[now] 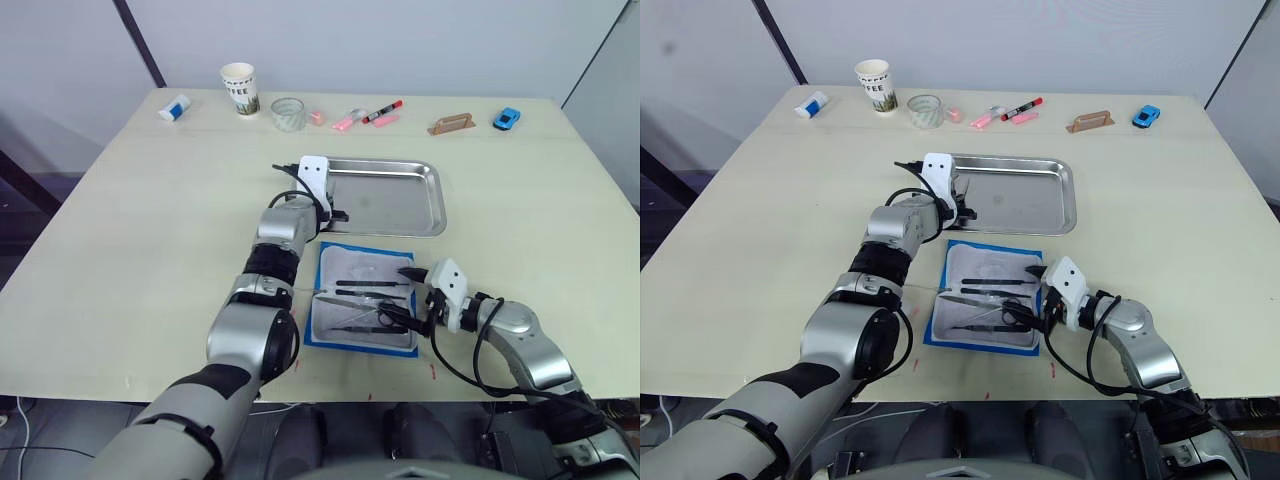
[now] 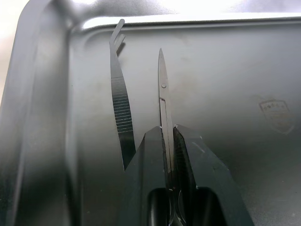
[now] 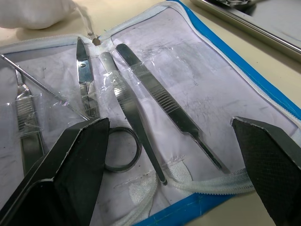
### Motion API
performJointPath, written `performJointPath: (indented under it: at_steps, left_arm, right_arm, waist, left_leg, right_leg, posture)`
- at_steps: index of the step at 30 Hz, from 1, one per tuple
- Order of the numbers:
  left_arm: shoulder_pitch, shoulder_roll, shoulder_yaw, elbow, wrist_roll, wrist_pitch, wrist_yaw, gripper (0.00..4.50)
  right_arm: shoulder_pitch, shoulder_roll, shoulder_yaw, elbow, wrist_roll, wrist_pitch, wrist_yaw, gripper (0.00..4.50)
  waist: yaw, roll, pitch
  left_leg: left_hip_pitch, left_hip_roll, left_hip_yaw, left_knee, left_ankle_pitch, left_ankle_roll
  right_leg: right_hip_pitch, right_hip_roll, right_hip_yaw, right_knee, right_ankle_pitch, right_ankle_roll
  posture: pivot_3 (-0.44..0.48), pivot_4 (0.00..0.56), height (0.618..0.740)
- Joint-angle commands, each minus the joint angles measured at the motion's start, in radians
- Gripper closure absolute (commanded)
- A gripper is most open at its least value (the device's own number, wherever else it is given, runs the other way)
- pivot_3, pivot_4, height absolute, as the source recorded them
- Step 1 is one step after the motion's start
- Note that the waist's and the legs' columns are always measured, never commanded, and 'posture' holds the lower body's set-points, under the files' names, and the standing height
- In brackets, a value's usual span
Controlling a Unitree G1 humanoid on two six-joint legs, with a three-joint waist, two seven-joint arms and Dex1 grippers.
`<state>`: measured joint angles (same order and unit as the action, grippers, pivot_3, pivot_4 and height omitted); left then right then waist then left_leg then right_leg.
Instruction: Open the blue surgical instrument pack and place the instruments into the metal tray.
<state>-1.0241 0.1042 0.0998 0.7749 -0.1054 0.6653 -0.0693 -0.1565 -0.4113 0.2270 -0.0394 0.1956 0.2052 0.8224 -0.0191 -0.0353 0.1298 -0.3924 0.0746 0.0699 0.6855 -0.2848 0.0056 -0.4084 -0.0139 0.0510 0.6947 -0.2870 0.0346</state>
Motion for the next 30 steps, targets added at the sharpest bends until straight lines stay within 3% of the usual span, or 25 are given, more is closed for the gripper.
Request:
performJointPath:
  at_steps: [1,2,12,19,25,30]
  left_arm:
    - [-0.02,-0.001,-0.002,-0.018,0.004,-0.015,0.001,2.43]
    - [-0.019,-0.001,-0.003,-0.019,0.005,-0.015,0.001,2.14]
    - [-0.006,0.002,-0.012,-0.11,-0.011,0.013,-0.053,2.14]
    - [0.041,0.053,-0.049,-0.268,-0.035,0.009,-0.2,2.14]
    - [0.131,0.183,-0.104,-0.357,-0.108,-0.149,-0.608,2.14]
    - [0.176,0.309,-0.151,-0.334,-0.143,-0.284,-0.951,2.14]
  right_arm:
    - [0.036,-0.008,0.046,0.1,-0.067,0.039,-0.025,0.0]
    - [0.035,-0.008,0.046,0.101,-0.067,0.038,-0.025,0.0]
    - [0.031,-0.009,0.044,0.107,-0.066,0.032,-0.024,0.0]
    - [0.037,-0.008,0.044,0.104,-0.065,0.032,-0.028,0.0]
    - [0.03,-0.006,0.041,0.11,-0.065,0.031,-0.029,0.0]
    - [0.024,-0.003,0.039,0.118,-0.063,0.03,-0.029,0.0]
  waist:
    - [0.0,0.0,0.0]
    - [0.0,0.0,0.0]
    - [0.0,0.0,0.0]
    - [0.0,0.0,0.0]
    - [-0.001,0.0,0.0]
    - [-0.003,0.0,0.0]
  left_leg:
    - [0.0,0.0,0.0,0.0,0.0,0.0]
    - [0.0,0.0,0.0,0.0,0.0,0.0]
    - [0.0,0.0,0.0,0.0,0.0,0.0]
    - [0.0,0.0,0.0,0.0,0.001,-0.002]
    - [0.0,0.0,0.0,0.0,0.001,-0.002]
    - [0.001,0.0,0.001,-0.001,0.001,-0.002]
  right_leg:
    - [0.0,0.0,0.0,0.0,0.0,0.0]
    - [0.0,0.0,0.0,0.0,0.0,0.0]
    - [0.0,0.0,0.0,0.0,0.0,0.0]
    - [0.0,0.0,0.0,0.0,0.0,0.0]
    - [0.0,0.0,0.0,0.0,0.0,0.0]
    - [0.0,0.0,0.0,0.0,0.0,0.0]
  posture:
    - [0.0,0.15,0.718]
    - [0.0,0.15,0.718]
    - [0.0,0.15,0.718]
    - [0.0,0.15,0.718]
    - [0.0,0.15,0.718]
    - [0.0,0.15,0.718]
